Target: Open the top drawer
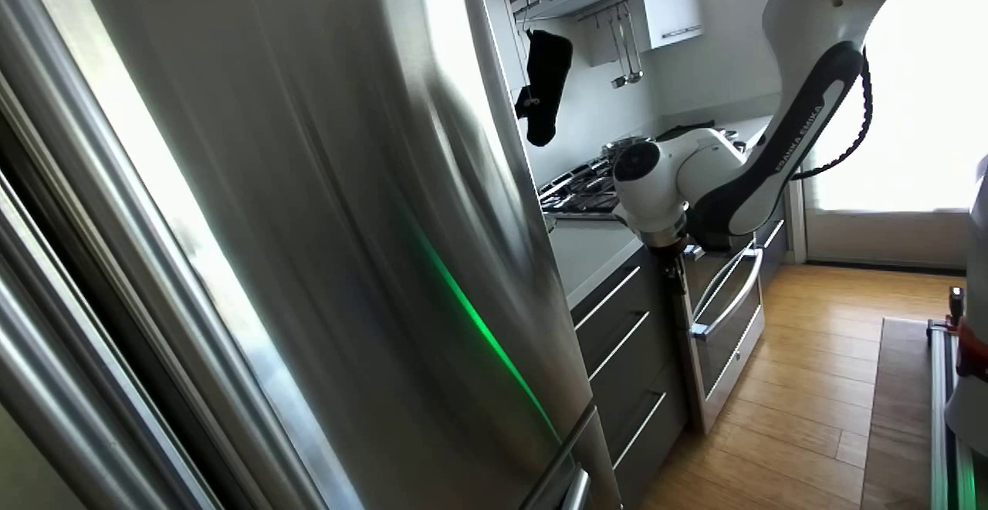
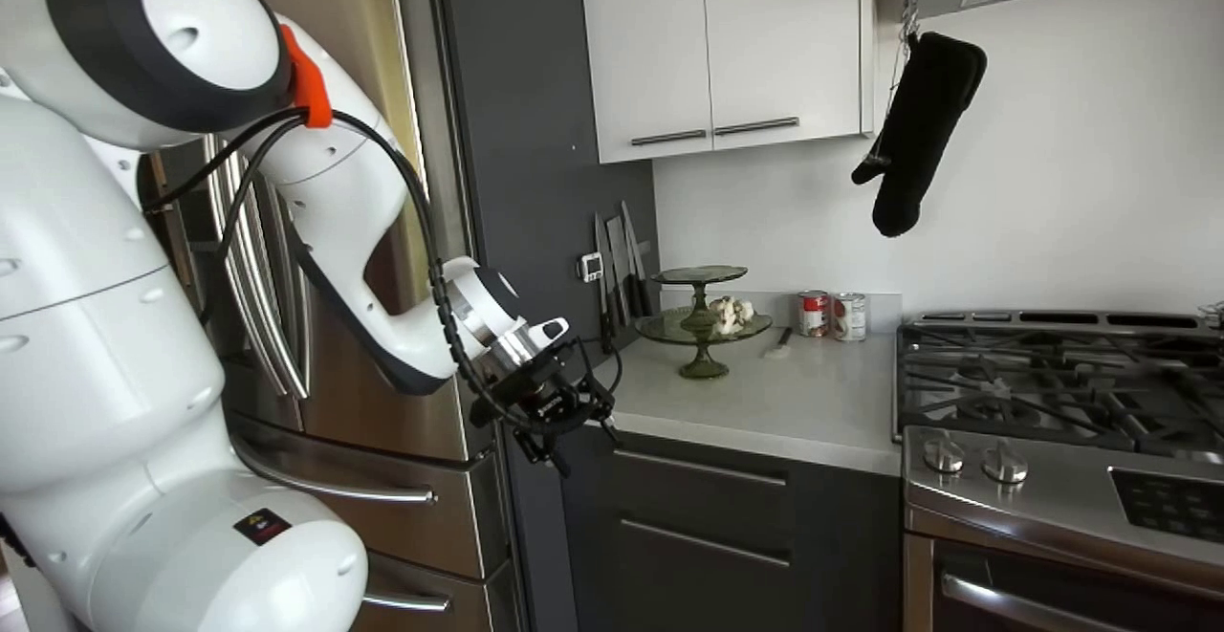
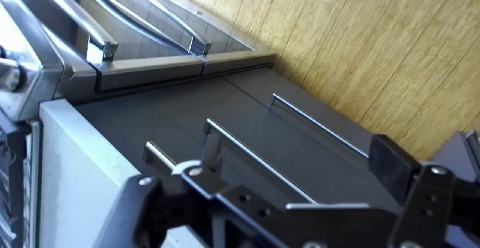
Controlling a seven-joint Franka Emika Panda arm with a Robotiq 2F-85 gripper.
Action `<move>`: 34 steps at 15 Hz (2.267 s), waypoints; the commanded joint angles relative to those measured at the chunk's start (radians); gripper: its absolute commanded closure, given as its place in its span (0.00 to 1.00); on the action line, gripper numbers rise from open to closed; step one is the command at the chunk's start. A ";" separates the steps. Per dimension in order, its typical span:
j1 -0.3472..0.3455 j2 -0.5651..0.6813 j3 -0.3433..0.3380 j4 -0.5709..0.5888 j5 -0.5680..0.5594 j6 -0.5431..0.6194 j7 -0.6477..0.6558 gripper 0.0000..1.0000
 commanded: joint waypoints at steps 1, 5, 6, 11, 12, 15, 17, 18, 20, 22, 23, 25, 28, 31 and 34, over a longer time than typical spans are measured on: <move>-0.045 0.089 -0.006 0.009 -0.275 0.126 0.037 0.00; -0.096 0.139 0.003 0.047 -0.598 0.254 0.120 0.00; -0.103 0.150 0.007 0.065 -0.679 0.277 0.154 0.00; -0.088 0.257 0.009 0.175 -1.083 0.360 0.472 0.00; -0.091 0.290 -0.001 0.196 -1.162 0.381 0.552 0.00; -0.086 0.230 0.005 0.155 -1.061 0.346 0.457 0.00; -0.086 0.224 0.006 0.156 -1.060 0.346 0.456 0.00; -0.086 0.221 0.006 0.156 -1.060 0.346 0.455 0.00; -0.086 0.221 0.006 0.156 -1.060 0.346 0.455 0.00; -0.085 0.228 0.006 0.157 -1.045 0.319 0.426 0.00; -0.087 0.250 0.004 0.168 -1.076 0.336 0.434 0.00; -0.090 0.283 0.002 0.174 -1.124 0.350 0.444 0.00; -0.093 0.332 0.001 0.182 -1.240 0.381 0.488 0.00; -0.093 0.378 0.007 0.190 -1.375 0.388 0.556 0.00; -0.094 0.435 0.012 0.199 -1.491 0.352 0.635 0.00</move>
